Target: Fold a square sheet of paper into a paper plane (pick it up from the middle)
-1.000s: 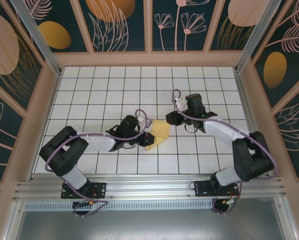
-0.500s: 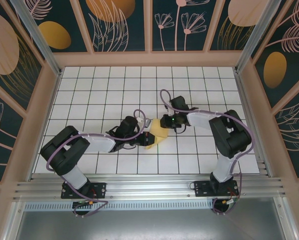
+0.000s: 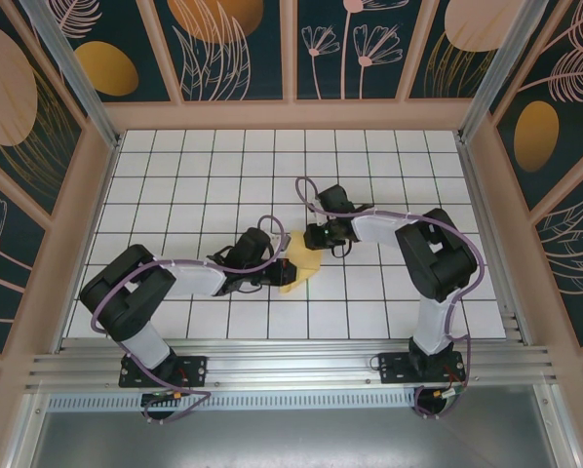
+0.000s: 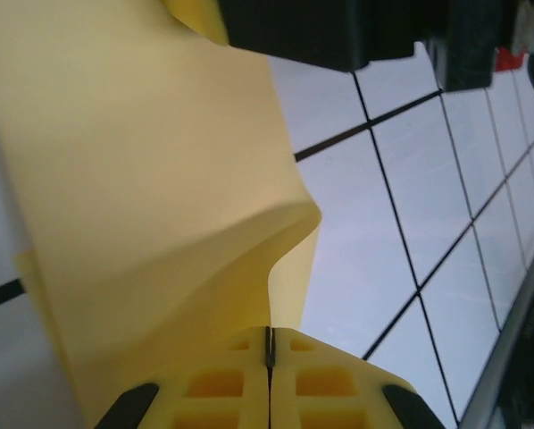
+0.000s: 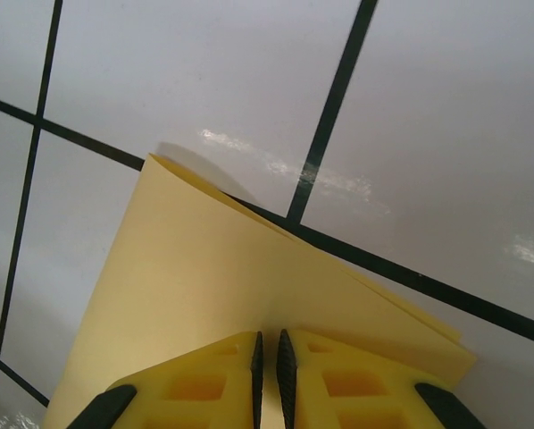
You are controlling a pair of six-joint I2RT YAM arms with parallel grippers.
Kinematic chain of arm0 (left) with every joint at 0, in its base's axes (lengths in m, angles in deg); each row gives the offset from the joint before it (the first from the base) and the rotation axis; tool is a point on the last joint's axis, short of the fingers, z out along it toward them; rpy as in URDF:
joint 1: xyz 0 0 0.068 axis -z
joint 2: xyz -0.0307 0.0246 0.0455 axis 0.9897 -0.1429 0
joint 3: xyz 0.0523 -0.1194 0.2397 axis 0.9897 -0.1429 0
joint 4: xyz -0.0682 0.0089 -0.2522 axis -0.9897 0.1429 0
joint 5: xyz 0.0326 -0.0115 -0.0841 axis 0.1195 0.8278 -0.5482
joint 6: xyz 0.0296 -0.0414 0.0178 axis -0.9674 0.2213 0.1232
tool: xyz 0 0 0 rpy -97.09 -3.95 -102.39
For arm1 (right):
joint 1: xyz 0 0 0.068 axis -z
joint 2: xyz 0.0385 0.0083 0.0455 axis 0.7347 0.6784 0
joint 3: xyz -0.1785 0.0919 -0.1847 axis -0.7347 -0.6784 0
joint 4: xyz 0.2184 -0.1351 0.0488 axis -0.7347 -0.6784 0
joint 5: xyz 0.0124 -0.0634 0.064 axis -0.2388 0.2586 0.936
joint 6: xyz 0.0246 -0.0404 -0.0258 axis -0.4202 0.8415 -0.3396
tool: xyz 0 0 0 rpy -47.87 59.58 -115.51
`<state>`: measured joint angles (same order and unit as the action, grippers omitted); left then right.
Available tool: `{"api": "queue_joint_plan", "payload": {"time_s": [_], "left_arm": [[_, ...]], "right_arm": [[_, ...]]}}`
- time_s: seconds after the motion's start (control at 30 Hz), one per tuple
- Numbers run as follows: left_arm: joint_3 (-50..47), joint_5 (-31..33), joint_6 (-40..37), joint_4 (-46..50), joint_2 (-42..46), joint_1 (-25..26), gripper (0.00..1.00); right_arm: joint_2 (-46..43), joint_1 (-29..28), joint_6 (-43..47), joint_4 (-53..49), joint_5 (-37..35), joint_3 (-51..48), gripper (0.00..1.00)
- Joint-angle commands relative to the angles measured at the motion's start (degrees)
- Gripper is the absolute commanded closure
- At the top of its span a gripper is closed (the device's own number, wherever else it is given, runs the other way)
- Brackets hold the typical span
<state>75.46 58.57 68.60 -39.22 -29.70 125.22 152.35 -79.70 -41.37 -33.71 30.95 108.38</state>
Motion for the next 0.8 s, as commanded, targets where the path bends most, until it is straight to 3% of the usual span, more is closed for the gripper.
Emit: {"api": "queue_joint_plan", "payload": {"time_s": [0.0, 0.77], "left_arm": [[2.1, 4.3, -1.6, 3.8, 0.8, -0.1, 0.92], [4.1, 7.5, -4.4, 6.1, -2.8, -0.2, 0.90]], "right_arm": [[0.9, -0.5, 4.5, -5.0, -3.2, -1.2, 0.83], [2.7, -1.1, 6.0, -7.4, -4.3, 1.4, 0.83]]}}
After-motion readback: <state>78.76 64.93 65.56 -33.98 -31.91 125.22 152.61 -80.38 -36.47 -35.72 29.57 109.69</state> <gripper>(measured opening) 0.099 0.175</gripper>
